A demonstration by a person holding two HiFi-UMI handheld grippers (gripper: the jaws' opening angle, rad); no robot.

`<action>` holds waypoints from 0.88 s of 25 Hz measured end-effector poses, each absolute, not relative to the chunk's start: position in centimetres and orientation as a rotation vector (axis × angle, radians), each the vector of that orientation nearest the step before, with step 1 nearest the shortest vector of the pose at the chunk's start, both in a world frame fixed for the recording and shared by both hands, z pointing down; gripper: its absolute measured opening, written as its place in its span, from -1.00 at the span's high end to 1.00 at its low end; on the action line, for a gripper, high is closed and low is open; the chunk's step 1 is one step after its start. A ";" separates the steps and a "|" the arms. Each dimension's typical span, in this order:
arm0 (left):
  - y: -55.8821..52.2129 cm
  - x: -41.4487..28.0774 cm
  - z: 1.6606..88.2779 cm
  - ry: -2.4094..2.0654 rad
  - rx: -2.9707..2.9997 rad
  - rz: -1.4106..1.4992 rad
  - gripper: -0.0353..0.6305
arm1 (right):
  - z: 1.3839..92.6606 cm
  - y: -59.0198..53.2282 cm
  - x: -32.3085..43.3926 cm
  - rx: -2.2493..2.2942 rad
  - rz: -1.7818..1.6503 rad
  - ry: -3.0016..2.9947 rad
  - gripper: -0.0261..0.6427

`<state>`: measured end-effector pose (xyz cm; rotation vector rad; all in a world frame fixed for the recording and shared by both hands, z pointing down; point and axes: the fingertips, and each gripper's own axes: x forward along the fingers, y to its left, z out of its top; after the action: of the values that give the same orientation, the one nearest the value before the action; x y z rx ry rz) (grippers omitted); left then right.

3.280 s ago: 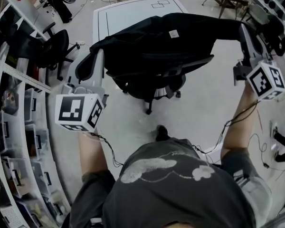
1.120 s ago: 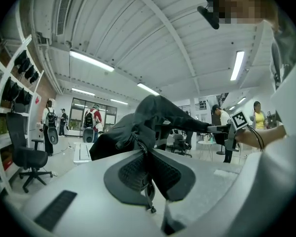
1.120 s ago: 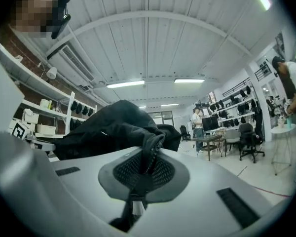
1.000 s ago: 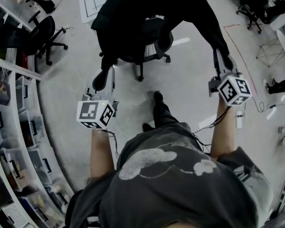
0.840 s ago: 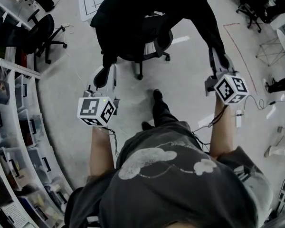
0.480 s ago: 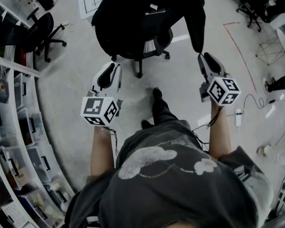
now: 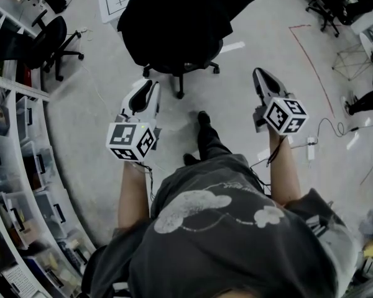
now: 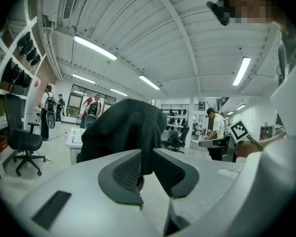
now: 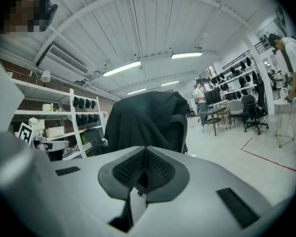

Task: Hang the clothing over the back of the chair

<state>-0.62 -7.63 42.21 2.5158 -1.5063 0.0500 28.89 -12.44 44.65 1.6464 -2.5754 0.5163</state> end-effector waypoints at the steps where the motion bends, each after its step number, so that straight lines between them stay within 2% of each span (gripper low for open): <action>1: -7.5 -0.4 42.3 -1.501 2.519 0.056 0.69 | 44.6 -12.4 28.7 1.639 0.513 -2.581 0.93; 5: -7.0 0.2 42.4 -1.479 2.527 0.067 0.72 | 44.4 -11.9 27.7 1.607 0.511 -2.608 0.94; 9: -6.6 -0.1 42.3 -1.492 2.521 0.072 0.88 | 44.5 -11.7 26.8 1.574 0.480 -2.598 0.94; 22: -5.2 -0.8 44.2 -1.499 2.431 0.107 0.90 | 45.0 -10.4 24.5 1.419 0.366 -2.595 0.95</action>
<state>-0.80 -5.21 44.25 2.4308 -1.4991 0.1074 24.55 -10.44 44.99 1.4186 -2.5953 0.3661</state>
